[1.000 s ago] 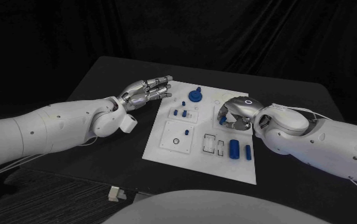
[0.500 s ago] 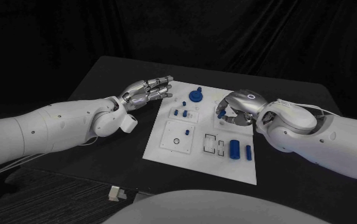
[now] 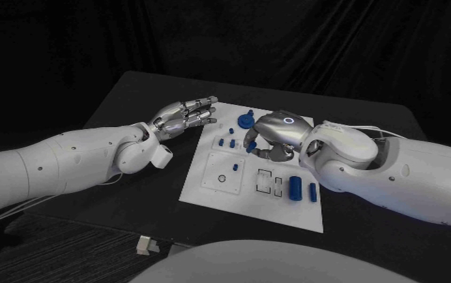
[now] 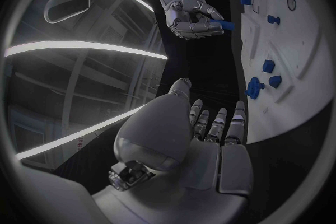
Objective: Assemble the parts on the task board
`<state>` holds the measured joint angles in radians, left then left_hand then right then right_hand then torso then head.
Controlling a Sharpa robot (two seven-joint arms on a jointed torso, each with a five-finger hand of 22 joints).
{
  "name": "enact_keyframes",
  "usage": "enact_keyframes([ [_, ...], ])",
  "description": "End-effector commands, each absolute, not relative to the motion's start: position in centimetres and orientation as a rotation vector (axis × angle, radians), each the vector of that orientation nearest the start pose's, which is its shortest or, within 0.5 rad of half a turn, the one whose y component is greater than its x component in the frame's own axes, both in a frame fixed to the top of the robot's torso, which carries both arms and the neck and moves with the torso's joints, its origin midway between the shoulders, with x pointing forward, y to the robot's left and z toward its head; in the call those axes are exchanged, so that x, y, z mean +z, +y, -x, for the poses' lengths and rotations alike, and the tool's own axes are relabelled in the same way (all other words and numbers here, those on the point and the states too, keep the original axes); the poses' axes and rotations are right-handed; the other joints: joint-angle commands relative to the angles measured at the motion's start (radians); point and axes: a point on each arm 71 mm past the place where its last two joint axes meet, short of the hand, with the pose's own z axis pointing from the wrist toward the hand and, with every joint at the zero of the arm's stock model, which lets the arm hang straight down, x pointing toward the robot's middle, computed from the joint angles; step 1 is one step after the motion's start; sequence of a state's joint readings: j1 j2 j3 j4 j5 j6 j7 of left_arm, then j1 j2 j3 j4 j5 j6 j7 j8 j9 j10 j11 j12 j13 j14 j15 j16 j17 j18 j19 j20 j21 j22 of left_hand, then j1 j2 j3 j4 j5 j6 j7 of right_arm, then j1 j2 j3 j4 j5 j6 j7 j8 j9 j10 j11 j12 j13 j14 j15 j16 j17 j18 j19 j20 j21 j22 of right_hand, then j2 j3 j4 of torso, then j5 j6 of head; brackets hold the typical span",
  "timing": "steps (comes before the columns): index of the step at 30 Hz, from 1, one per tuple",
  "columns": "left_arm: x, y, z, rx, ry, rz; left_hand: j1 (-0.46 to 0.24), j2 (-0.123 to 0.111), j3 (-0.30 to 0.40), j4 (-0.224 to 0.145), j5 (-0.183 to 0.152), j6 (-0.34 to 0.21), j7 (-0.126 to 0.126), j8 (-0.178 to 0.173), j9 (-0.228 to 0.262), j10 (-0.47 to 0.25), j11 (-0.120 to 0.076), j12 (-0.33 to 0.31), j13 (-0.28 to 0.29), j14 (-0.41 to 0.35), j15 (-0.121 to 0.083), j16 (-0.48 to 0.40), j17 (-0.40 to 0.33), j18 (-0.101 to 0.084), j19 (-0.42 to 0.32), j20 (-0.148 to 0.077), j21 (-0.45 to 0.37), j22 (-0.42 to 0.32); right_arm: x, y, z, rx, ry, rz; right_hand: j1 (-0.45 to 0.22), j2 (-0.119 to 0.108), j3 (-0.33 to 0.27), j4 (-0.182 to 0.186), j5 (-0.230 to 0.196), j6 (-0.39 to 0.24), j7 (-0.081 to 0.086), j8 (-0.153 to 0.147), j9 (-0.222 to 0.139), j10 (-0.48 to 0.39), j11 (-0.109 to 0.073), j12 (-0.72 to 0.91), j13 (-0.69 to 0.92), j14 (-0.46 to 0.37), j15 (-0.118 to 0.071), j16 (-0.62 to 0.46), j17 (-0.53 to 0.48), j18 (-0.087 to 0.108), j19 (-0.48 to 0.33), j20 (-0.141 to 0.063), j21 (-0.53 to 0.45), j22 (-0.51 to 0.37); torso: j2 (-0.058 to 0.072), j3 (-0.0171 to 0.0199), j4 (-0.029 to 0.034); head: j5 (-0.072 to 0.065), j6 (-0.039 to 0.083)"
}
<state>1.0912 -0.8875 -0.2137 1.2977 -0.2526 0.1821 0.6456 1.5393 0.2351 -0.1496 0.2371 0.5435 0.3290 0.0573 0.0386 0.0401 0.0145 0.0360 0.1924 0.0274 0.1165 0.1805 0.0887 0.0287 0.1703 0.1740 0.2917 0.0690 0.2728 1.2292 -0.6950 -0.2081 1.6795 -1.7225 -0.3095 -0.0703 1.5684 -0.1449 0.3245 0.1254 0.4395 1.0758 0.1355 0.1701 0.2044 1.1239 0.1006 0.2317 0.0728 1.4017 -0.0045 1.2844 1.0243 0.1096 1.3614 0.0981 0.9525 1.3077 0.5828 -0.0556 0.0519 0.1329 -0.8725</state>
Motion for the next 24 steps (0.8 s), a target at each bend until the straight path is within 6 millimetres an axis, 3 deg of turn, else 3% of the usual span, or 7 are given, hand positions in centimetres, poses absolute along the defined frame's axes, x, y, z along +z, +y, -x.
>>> enact_keyframes([
  [1,-28.2,27.3,-45.3,-1.760,1.683,0.835,0.000,0.007,0.004,-0.001,0.006,0.002,0.002,0.004,0.001,-0.001,0.004,0.000,0.000,-0.004,0.005,0.004,0.001,-0.019,0.005,0.002,0.005,-0.001,-21.6,-6.5,-40.6,0.816,1.606,0.771,-0.013,0.001,0.005,-0.003,-0.008,0.003,-0.003,-0.003,0.003,0.037,-0.029,-0.003,0.001,-0.002,-0.003,-0.008,-0.006,0.003,-0.007,-0.004,0.002,0.116,0.000,-0.0002,-0.0004,-0.005,0.000],
  [13,-28.2,27.3,-45.3,-1.759,1.680,0.835,0.001,0.008,0.005,-0.001,0.006,0.001,0.002,0.004,0.001,-0.001,0.004,0.000,0.000,-0.004,0.005,0.004,0.001,-0.020,0.004,0.002,0.004,-0.002,-23.8,-1.3,-39.6,0.888,1.559,0.898,-0.016,-0.001,0.007,-0.005,-0.011,0.001,-0.004,-0.006,0.003,0.041,-0.031,-0.005,0.002,0.002,-0.005,-0.003,0.003,0.001,-0.003,-0.005,0.013,0.118,0.001,-0.0006,0.0018,-0.010,0.000],
  [24,-28.2,27.2,-45.3,-1.764,1.681,0.833,0.001,0.009,0.007,-0.001,0.007,0.000,0.002,0.004,0.000,-0.001,0.004,0.000,0.000,-0.005,0.005,0.003,0.001,-0.020,0.004,0.001,0.004,-0.003,-25.2,0.1,-39.0,0.906,1.581,0.925,-0.017,-0.001,0.008,-0.005,-0.012,0.000,-0.004,-0.007,0.003,0.041,-0.031,-0.006,0.001,0.003,-0.005,-0.003,0.004,0.001,-0.003,-0.005,0.014,0.118,0.001,-0.0006,0.0027,-0.016,0.000],
])
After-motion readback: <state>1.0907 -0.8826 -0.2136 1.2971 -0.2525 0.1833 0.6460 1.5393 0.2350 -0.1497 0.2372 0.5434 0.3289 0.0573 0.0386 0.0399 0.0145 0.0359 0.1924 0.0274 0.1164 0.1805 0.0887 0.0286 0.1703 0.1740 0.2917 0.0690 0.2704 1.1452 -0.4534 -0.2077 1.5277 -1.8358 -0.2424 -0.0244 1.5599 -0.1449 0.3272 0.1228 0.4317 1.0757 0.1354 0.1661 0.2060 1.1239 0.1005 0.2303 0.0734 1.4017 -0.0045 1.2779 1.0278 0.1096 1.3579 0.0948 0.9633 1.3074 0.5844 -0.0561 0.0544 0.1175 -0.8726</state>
